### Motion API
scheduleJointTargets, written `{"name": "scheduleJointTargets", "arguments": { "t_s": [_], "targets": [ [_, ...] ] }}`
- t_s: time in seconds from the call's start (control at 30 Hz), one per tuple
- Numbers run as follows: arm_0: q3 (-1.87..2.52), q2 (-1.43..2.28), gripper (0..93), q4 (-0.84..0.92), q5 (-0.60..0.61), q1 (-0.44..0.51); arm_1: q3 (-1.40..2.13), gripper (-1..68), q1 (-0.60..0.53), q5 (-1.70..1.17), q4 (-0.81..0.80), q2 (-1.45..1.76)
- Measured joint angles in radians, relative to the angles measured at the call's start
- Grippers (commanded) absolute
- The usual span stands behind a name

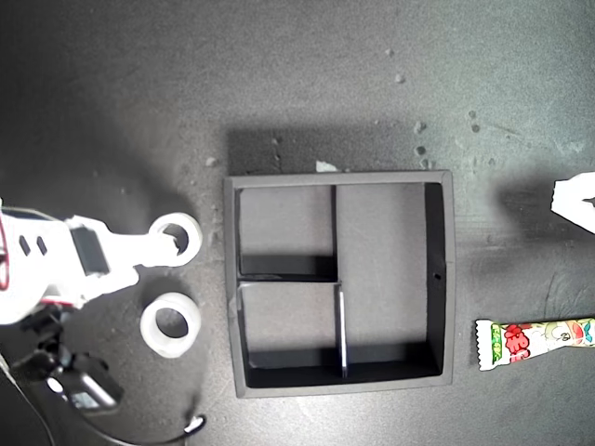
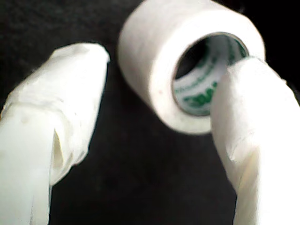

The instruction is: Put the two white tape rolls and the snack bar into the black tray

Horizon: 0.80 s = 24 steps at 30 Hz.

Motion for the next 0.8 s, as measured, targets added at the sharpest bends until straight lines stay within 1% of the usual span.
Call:
{"name": "scheduleJointTargets", "arguments": {
  "t_s": [0.17, 0.43, 0.53, 0.63, 0.77, 0.8],
  "targets": [
    [-0.043, -0.097, 16.2, -0.015, -0.008, 0.015, 0.0, -0.3, -0.018, 0.02, 0.025, 0.0],
    [-0.112, -0.275, 15.5, -0.035, -0.008, 0.008, 0.0, -0.2, -0.046, 0.026, 0.025, 0.0],
    [-0.147, -0.331, 10.9, -0.043, -0.029, -0.003, 0.0, 0.2, -0.071, 0.014, -0.017, -0.002],
    [-0.186, -0.371, 0.6, -0.025, -0.057, -0.034, 0.0, 1.2, -0.084, 0.018, -0.087, -0.002],
    [-0.219, -0.383, 0.3, 0.044, -0.089, -0.077, 0.0, 0.1, -0.017, 0.255, -0.089, -0.002],
    [-0.218, -0.373, 0.3, 0.072, -0.081, -0.083, 0.0, 0.0, -0.014, 0.314, -0.097, -0.002]
  ]
}}
